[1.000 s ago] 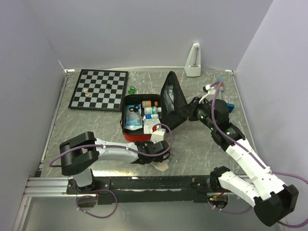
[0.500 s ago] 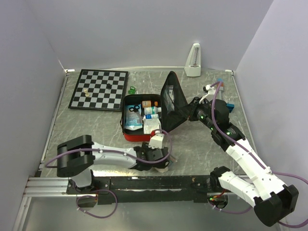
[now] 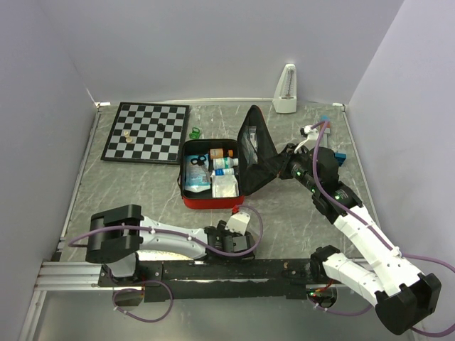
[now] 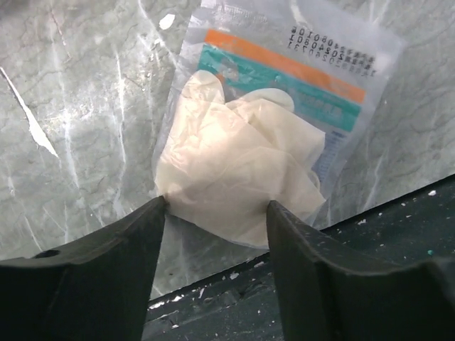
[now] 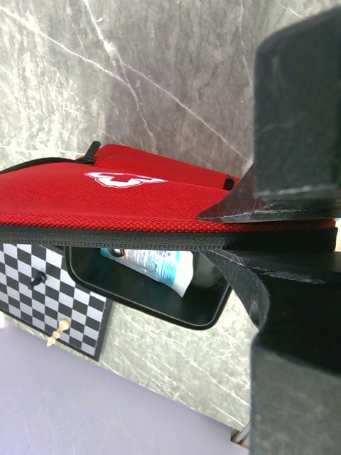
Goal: Organize the medicine kit
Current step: Pick up the medical item at the center of the board.
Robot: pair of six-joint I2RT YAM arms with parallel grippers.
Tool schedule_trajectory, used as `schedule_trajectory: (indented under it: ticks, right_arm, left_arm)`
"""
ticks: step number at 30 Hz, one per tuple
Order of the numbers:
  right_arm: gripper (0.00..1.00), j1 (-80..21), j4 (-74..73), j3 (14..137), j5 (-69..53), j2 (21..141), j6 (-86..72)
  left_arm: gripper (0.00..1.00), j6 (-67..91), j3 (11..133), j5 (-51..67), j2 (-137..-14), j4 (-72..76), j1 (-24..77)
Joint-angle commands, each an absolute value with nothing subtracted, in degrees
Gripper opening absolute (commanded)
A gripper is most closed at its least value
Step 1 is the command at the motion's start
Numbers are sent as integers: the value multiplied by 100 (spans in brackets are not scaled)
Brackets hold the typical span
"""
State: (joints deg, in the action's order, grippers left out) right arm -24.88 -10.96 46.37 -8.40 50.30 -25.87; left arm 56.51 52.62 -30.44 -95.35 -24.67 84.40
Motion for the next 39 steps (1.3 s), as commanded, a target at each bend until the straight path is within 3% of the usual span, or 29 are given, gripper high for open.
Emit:
schedule_trajectory:
  ticks: [1,10,14,19,23,27,31,35,39]
  right_arm:
    - [14,-2672,-2065,4395,-1318,5071,-2610]
    - [14,-2672,-2039,4368,-1327,5062,-2637]
    - [14,-2672,-2074,4421,-1336,5080,-2628]
    - [14,-2672,-2057,4447,-1345,5045,-2628]
    - [14,-2672,-1987,4421,-1388,5089,-2663]
    - [14,-2672,-1934,4421,-1424,5159,-2681]
    - [14,-2672,-1898,4456,-1485,5194,-2707]
    - [14,-2672,-2074,4631,-1477,5212,-2619]
    - [14,-2672,-2083,4667,-1529,5203,-2610]
  left_arm:
    - [59,5485,5405,-2988,-9790,-2619,8473]
    - [29,5616,5309,-3049,-9651,-2654,8464]
    - [24,5774,5335,-3277,-9282,-2900,8569]
    - [19,6213,5230,-3778,-7887,-3392,8692]
    - [23,6373,5089,-4305,-6375,-3341,8692]
    - [24,5733,5001,-4877,-5477,-2377,8483]
    - [26,4976,4913,-3811,-5326,-531,7316]
    - [28,5141,5211,-2157,-5799,473,6058]
    - [27,5536,5580,-1031,-6318,1378,5424]
